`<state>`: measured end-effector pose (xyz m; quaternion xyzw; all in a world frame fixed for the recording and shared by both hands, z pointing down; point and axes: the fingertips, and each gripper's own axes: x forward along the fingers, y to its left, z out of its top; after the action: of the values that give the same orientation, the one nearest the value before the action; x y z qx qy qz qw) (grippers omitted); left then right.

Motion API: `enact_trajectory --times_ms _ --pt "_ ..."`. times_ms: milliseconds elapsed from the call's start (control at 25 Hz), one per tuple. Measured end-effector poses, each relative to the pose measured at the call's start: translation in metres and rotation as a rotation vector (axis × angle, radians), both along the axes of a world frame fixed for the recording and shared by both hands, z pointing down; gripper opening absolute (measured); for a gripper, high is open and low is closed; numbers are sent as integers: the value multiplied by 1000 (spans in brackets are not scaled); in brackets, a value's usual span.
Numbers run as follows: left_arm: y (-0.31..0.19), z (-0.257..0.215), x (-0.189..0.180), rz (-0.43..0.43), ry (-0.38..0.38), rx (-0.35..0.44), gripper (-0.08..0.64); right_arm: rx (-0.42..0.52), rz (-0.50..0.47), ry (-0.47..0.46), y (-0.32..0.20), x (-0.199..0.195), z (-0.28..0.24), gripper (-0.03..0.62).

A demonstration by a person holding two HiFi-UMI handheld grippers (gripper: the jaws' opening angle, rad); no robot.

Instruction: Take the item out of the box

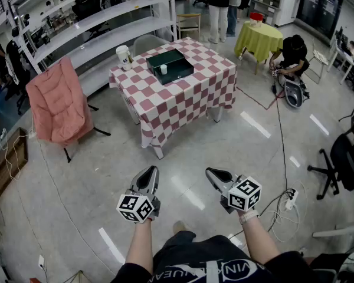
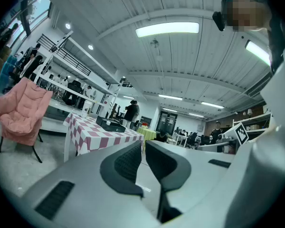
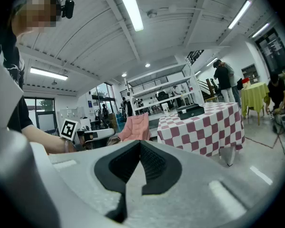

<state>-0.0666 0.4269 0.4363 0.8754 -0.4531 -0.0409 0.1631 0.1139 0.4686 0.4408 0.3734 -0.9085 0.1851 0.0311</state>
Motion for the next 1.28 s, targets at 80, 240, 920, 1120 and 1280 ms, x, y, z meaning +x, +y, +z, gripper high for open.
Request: enact_trajectory --times_ms 80,240,920,1120,1280 --pt "-15 3 -4 10 2 -1 29 4 8 5 -13 -6 1 6" --pt "-40 5 -6 41 3 0 29 11 36 12 -32 -10 2 6" --pt "-85 4 -28 100 -54 50 29 37 162 24 -77 -31 0 6" --pt "-89 9 -43 68 -49 34 29 34 174 18 -94 -33 -1 6" --pt "-102 13 -52 48 -55 26 29 34 163 0 -116 -41 1 6"
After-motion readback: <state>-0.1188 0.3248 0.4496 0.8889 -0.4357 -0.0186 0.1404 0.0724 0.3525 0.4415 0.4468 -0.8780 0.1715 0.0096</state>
